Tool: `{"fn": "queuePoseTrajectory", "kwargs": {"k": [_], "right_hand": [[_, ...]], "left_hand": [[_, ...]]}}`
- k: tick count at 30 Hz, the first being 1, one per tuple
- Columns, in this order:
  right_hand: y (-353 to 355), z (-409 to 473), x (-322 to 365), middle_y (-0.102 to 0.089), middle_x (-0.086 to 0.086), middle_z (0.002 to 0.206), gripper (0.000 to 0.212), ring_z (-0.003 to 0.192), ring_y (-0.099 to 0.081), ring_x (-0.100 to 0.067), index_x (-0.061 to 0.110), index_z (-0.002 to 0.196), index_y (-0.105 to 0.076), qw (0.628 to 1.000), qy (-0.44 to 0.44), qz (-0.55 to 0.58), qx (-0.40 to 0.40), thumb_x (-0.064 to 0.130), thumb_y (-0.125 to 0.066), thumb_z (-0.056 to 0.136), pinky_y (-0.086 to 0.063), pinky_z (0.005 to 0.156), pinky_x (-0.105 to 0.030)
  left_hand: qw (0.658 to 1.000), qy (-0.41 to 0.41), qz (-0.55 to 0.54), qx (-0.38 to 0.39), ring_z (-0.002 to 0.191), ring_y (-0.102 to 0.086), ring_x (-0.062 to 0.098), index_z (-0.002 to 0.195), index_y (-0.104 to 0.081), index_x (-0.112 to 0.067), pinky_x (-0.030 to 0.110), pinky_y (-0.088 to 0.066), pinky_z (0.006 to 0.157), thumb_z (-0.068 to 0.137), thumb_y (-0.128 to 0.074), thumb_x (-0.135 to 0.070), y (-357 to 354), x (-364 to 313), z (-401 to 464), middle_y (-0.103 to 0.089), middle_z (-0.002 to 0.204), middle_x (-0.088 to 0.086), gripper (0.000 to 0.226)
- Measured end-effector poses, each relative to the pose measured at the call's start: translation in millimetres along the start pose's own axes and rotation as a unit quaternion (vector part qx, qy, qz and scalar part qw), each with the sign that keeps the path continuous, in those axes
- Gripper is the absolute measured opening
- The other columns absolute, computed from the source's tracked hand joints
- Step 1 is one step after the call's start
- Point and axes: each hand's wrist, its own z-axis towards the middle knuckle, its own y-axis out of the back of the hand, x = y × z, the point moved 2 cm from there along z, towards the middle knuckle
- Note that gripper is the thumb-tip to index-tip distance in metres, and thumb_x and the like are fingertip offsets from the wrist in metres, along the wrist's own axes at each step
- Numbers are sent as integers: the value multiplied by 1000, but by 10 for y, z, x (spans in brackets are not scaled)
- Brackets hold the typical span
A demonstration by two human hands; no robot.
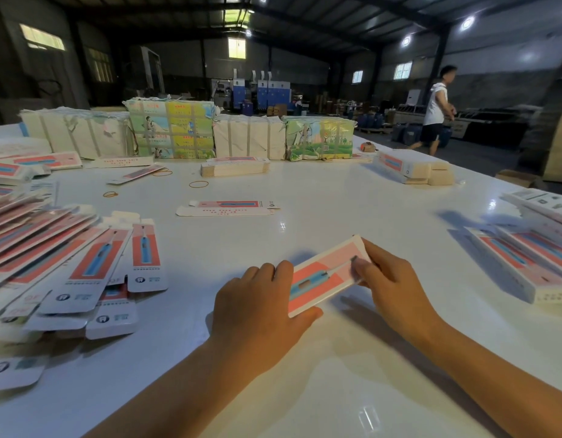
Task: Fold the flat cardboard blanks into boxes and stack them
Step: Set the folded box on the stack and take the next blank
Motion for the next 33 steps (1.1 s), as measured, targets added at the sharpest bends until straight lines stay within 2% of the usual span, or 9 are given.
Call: {"fn": "queuePoseTrajectory", "kwargs": {"k": [6,13,16,18,20,24,26,28,33], "right_hand": [[19,-35,60,-69,22,82,25,78,-64,4,37,94,-58,1000,19,7,12,13,-49,97,-45,64,-5],[14,12,-27,-70,15,102,38,96,-66,-8,40,114,-54,987,-30,106,114,8,-54,93,-53,75,-20],[15,28,-85,-59,26,122,56,108,-58,6,42,134,-35,975,-64,158,144,17,-60,91,-52,78,-16],[66,21,-81,-33,28,143,73,124,-41,12,45,139,-17,989,-11,73,127,28,-64,86,-45,94,-16],[103,20,-43,-20,10,155,70,140,-27,-6,31,145,-16,983,104,-77,129,32,-54,86,-32,110,-29],[62,47,-34,-52,-7,133,56,120,-45,-23,8,135,-48,924,251,-259,126,34,-63,87,-33,106,-32],[65,59,-25,-60,-8,120,58,108,-50,-25,5,130,-55,916,247,-297,114,28,-74,80,-35,100,-23],[159,82,-26,-60,-10,121,57,109,-51,-28,5,130,-55,927,208,-299,83,23,-75,80,-35,96,-23],[1041,422,70,-58,-5,120,50,108,-45,-18,19,130,-54,944,98,-285,-133,31,-66,84,-30,85,-25]], "left_hand": [[1000,-4,3,-1,77,-44,6,106,-26,-34,13,-33,62,62,-16,-82,6,-21,-3,-33,91,-16,65],[1000,3,19,-7,74,-44,7,109,-27,-34,15,-35,58,59,-16,-83,19,43,5,-49,97,-16,71],[999,8,31,4,73,-46,7,110,-29,-34,19,-45,58,57,-19,-86,64,125,41,-54,101,-16,75],[999,3,32,2,71,-46,7,108,-30,-34,20,-47,57,61,-28,-89,98,155,44,-55,100,-16,72],[1000,-12,28,-8,67,-46,8,106,-35,-33,21,-44,54,63,-40,-87,120,149,30,-56,94,-14,69],[997,-76,23,-25,56,-58,19,93,-64,-17,26,-45,47,51,-74,-70,185,153,-11,-64,75,0,69],[986,-123,36,-107,75,-65,32,98,-69,-9,41,-53,64,52,-82,-57,159,165,-18,-67,90,10,67],[970,-162,36,-177,94,-61,38,106,-67,-8,50,-49,80,76,-62,-55,139,134,-22,-65,108,15,57],[957,-219,-110,-155,84,-47,14,100,-49,-29,36,-52,57,93,-17,-60,-218,85,41,-55,98,-10,45]]}}
